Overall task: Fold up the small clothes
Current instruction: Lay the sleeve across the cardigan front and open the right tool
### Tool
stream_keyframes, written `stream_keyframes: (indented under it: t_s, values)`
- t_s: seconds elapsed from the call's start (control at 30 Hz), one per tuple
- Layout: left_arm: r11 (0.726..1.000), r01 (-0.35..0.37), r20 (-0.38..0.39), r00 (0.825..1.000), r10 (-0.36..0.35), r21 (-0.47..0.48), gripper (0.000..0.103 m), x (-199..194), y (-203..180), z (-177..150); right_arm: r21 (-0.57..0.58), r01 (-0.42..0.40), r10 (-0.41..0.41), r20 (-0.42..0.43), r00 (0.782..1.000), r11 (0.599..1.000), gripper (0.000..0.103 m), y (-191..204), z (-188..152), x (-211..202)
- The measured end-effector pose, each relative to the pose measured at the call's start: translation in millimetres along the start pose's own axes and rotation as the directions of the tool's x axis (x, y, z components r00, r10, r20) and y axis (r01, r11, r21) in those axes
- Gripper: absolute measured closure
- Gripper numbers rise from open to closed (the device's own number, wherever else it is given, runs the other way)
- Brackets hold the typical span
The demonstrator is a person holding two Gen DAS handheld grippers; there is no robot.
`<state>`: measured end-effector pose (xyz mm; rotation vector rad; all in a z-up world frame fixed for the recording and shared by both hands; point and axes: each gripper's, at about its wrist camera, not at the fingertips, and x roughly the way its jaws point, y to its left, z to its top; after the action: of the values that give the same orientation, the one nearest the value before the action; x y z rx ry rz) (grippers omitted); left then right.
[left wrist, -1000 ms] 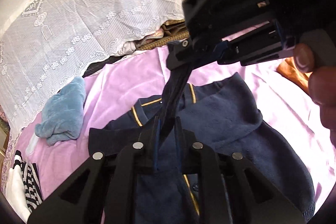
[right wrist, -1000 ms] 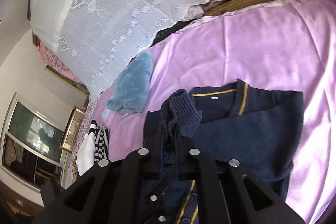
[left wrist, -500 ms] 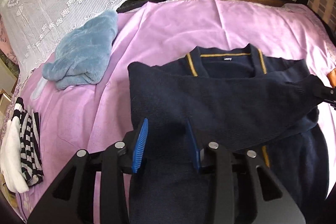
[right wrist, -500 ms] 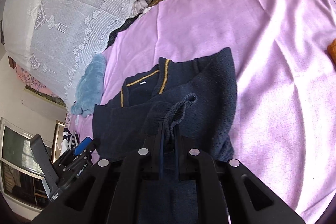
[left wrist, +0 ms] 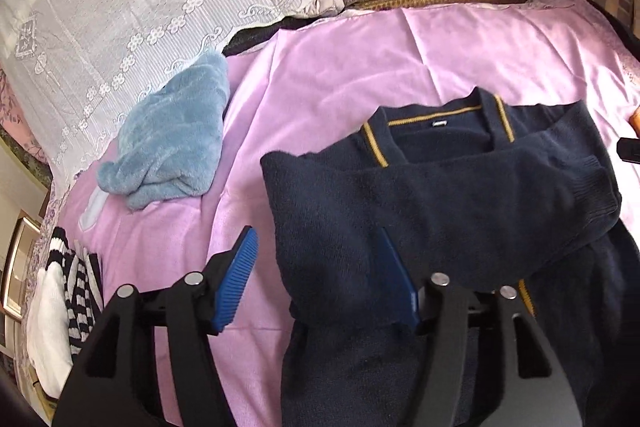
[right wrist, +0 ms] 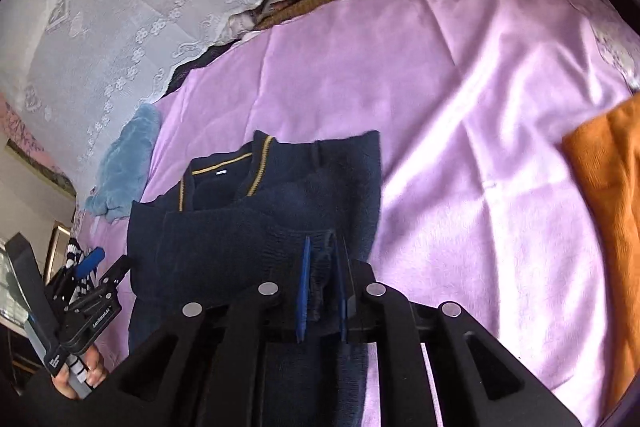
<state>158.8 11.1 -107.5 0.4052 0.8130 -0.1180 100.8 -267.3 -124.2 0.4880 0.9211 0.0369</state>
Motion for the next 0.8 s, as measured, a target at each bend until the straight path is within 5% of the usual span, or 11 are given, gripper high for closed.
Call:
stream_keyframes:
  t_s: [0.2, 0.33, 0.37, 0.47, 0.8]
  values:
    - [0.999, 0.032, -0.055, 0.998, -0.032, 0.007, 0.038, 32, -16, 13, -0.096, -0.049, 0.045, -0.043, 0.998, 0.994, 0.091, 44, 3, 33]
    - [1.0, 0.022, -0.136, 0.99, -0.025, -0.019, 0.034, 64, -12, 0, -0.069, 0.006, -0.013, -0.092, 0.996, 0.998, 0.092, 32, -2, 57]
    - [0.999, 0.027, -0.129, 0.991, -0.031, -0.032, 0.031, 66, -9, -3, -0.053, 0.003, -0.009, -0.104, 0.995, 0.999, 0.099, 24, -4, 61]
    - [1.0, 0.011, -0.116, 0.993, -0.014, -0.028, 0.02, 67, -7, -5, -0.01, -0.042, 0.04, -0.113, 0.993, 0.999, 0.103, 8, -5, 66]
    - [0.997, 0.073, -0.079, 0.994, -0.075, -0.027, 0.026, 31, 1, -7, -0.138, -0.013, 0.002, -0.081, 0.997, 0.99, 0.097, 40, -15, 36]
